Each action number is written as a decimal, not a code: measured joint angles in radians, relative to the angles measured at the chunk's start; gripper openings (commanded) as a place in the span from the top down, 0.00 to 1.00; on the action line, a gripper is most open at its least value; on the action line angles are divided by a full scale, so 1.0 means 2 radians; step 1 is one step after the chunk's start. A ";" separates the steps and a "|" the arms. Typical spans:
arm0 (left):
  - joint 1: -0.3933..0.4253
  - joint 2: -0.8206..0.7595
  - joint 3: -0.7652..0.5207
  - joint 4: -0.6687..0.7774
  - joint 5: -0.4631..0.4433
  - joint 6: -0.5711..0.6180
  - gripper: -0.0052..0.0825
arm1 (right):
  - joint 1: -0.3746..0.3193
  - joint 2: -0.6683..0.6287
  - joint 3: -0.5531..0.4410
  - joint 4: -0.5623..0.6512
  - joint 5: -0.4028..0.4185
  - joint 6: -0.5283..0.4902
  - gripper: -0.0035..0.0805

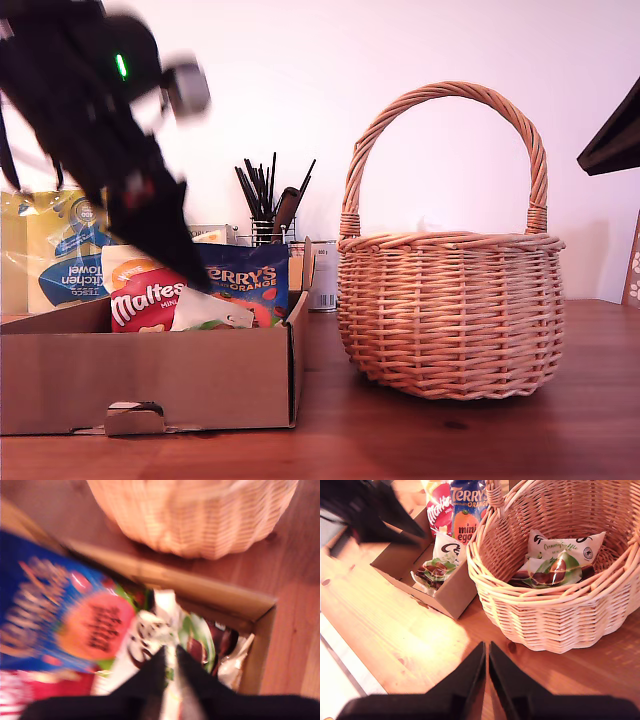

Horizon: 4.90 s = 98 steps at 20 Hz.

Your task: Move the bags of Easter eggs from the cardboard box on the left into the woven basket on the right side.

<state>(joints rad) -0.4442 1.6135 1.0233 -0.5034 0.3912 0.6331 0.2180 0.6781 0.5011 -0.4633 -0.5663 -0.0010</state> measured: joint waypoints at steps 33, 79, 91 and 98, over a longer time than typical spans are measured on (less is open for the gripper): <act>-0.010 0.039 0.006 -0.001 -0.026 0.012 0.97 | 0.000 0.000 0.000 0.003 0.000 0.000 0.97; -0.149 0.078 0.082 0.323 0.029 -0.125 0.97 | 0.000 0.000 0.000 0.003 0.000 0.000 0.97; -0.146 -0.081 0.084 0.069 0.009 -0.088 0.97 | 0.000 0.000 0.000 0.015 -0.017 0.001 0.97; -0.032 -0.125 0.037 0.008 -0.013 -0.064 0.97 | 0.113 0.056 0.015 0.078 0.026 0.000 0.97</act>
<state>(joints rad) -0.5076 1.3643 1.0981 -0.4866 0.3660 0.5056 0.4446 0.7902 0.5316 -0.3073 -0.5144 -0.0006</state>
